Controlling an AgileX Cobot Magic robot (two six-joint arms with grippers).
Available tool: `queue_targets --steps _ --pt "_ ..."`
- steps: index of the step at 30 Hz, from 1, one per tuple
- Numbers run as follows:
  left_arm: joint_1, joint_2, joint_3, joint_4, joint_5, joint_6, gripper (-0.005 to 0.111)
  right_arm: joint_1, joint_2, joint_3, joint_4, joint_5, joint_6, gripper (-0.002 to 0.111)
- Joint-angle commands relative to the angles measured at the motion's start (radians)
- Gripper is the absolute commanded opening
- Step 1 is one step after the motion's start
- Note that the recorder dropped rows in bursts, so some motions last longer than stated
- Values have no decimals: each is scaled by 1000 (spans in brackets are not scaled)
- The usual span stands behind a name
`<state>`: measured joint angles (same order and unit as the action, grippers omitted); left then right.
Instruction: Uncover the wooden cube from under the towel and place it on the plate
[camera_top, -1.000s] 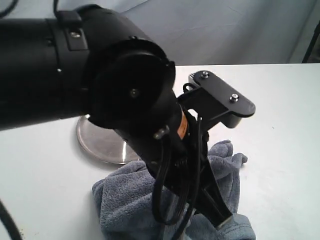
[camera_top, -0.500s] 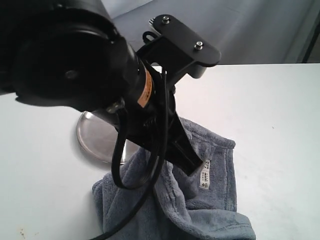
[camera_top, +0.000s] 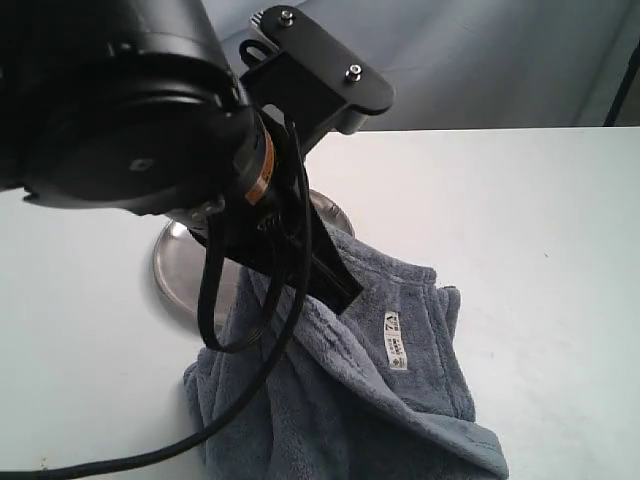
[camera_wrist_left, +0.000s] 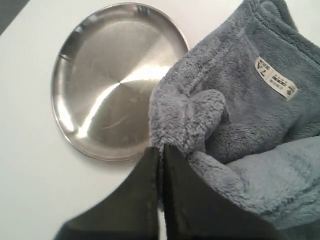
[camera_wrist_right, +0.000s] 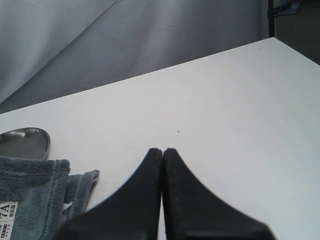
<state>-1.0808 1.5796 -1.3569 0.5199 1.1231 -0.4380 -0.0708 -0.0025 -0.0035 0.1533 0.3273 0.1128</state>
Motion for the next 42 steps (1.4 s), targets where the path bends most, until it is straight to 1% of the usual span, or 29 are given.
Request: queue_targets --steps 1,7,11,14,15,21,22,24,28,31,34,36,37,39,42 --pt "1 -7 17 85 -2 -73 0 1 2 4 -10 -1 -6 0" --pt "26 -7 78 93 -2 -93 0 1 2 4 -10 -1 -6 0" --pt "26 -7 108 98 -36 -93 5 1 2 4 -10 -1 -6 0" --pt "24 -7 108 93 -49 -97 17 1 2 4 -10 -1 -6 0" --pt "24 -7 108 93 -49 -110 23 1 2 4 -10 -1 -6 0" --pt "24 -7 108 93 -49 -141 66 1 2 4 -10 -1 -6 0" --pt "24 -7 108 93 -51 -141 70 1 2 4 -10 -1 -6 0" --pt "24 -7 108 100 -44 -141 73 1 2 4 -10 -1 -6 0" --pt "24 -9 76 119 14 -87 72 1 2 4 -10 -1 -6 0" --pt "24 -9 9 102 98 -52 72 1 2 4 -10 -1 -6 0" --pt "24 -9 -51 12 98 -47 72 1 2 4 -10 -1 -6 0" --pt "20 -9 -63 -78 98 64 70 1 2 4 -10 -1 -6 0" --pt "12 -9 -65 -114 98 122 68 1 2 4 -10 -1 -6 0" --pt "-18 -9 -65 -184 98 197 57 1 2 4 -10 -1 -6 0" --pt "-82 -9 -65 -244 98 277 33 1 2 4 -10 -1 -6 0"
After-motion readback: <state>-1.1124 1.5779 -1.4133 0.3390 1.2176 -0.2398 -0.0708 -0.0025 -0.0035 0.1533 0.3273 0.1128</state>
